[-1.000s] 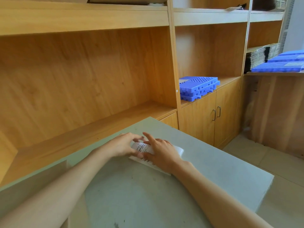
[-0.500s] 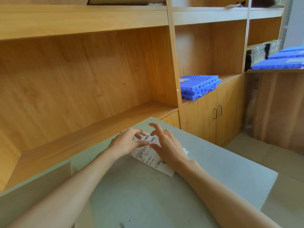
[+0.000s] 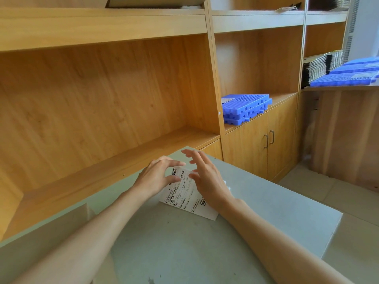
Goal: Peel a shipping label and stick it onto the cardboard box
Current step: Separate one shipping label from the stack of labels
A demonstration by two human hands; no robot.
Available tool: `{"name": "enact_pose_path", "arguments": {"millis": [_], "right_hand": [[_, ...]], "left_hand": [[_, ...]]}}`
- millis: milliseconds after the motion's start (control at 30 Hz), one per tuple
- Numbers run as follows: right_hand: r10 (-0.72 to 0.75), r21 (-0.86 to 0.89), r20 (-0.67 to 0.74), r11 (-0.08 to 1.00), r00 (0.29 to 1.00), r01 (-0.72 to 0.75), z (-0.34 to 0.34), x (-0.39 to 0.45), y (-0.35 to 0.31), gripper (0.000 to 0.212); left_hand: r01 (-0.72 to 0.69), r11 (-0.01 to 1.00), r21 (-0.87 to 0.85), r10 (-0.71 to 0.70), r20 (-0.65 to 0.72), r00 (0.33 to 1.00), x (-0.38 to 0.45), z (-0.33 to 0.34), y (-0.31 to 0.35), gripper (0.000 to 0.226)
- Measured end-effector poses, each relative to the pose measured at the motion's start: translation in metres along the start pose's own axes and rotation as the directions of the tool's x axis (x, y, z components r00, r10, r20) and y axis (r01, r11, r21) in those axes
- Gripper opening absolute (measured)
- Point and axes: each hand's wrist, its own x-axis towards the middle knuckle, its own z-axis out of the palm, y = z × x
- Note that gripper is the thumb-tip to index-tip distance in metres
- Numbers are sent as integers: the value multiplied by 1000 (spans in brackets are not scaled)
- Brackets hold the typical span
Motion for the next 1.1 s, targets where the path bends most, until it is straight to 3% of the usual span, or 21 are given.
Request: {"name": "enact_pose_path", "arguments": {"millis": [200, 300, 400, 500, 600, 733, 833, 1000, 1100], "right_hand": [[-49, 57, 9, 997, 999, 48, -4, 1, -6, 56], [-46, 12, -50, 999, 998, 47, -9, -1, -9, 44], [91, 3, -106, 996, 990, -91, -12, -1, -6, 32], [262, 136, -101, 959, 960, -248, -10, 1, -2, 18], [364, 283, -104, 903, 926, -323, -12, 4, 0, 27], [398, 444, -21, 826, 917, -348, -14, 8, 2, 19], [301, 477, -8, 839, 954, -261, -13, 6, 2, 18], [153, 458, 5, 878, 988, -138, -8, 7, 4, 9], [129, 475, -7, 873, 992, -110, -9, 7, 2, 16]], "left_hand": [[-44, 998, 54, 48, -72, 996, -1, 2, 7, 18], [-48, 991, 122, 68, -163, 984, -1, -1, 9, 16], [-28, 985, 172, 77, -285, 956, 1, -4, 8, 17], [40, 972, 233, 49, -362, 931, 3, -4, 5, 20], [150, 954, 259, -40, -385, 922, 4, -4, -1, 22], [220, 950, 223, -129, -360, 924, 6, -4, -8, 18], [141, 973, 183, -78, -315, 946, 6, -3, -2, 21], [-61, 968, 242, 98, -144, 985, 2, 0, 13, 53], [-147, 979, 142, 154, -40, 987, 2, 4, 13, 82]]}}
